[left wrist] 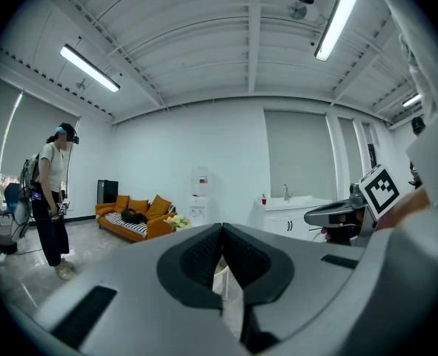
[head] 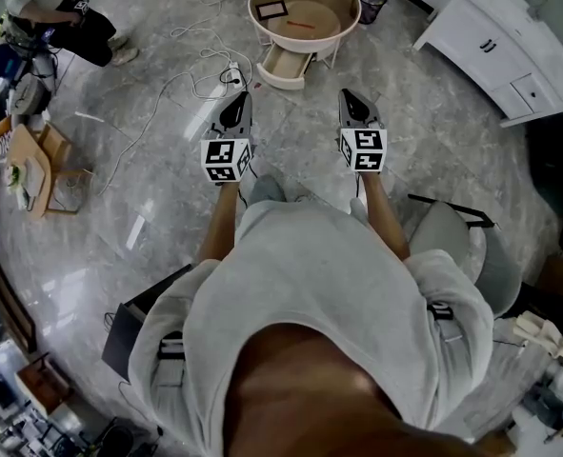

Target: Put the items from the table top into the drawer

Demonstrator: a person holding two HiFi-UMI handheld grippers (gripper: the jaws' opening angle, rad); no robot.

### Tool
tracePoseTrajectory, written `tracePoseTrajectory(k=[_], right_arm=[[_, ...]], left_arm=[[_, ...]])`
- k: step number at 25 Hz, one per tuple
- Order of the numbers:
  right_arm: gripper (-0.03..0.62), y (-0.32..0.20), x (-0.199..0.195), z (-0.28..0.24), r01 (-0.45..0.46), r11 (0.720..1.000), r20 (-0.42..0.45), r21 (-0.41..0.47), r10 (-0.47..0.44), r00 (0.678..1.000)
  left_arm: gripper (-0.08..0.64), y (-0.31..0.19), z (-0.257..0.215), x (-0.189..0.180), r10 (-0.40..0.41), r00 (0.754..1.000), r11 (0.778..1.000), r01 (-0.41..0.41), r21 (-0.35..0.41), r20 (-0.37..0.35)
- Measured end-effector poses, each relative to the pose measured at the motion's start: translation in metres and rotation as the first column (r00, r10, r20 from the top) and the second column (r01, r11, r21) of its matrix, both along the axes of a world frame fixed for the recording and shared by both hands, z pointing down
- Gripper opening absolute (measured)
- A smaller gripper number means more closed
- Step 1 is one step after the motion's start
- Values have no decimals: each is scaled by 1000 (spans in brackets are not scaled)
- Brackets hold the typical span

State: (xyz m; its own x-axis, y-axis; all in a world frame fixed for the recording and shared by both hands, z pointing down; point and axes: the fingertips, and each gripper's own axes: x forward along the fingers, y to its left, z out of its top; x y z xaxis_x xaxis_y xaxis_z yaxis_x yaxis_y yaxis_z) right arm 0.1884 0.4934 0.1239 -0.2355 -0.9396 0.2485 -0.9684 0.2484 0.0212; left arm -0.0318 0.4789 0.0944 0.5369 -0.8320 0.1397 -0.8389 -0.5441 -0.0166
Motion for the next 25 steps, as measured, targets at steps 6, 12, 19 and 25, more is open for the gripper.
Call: tracePoseTrajectory(k=[6, 12, 19, 25], right_arm=[[23, -7, 12, 3, 4, 1000, 17, -3, -4, 1000], [23, -26, 16, 11, -6, 1000, 28, -15, 6, 1000], [23, -72, 15, 23, -17, 1000, 20, -24, 18, 1000], [23, -142, 5, 30, -30, 999, 1, -41, 30, 1000]], left_arm=[[15, -10, 3, 14, 6, 1000, 1000, -6, -4, -2], [15, -31, 5, 16, 12, 1000, 1000, -12, -3, -3], [15, -82, 19, 18, 28, 1000, 1000, -28, -13, -10], [15, -157, 30, 10, 44, 999, 999, -45, -29, -28]])
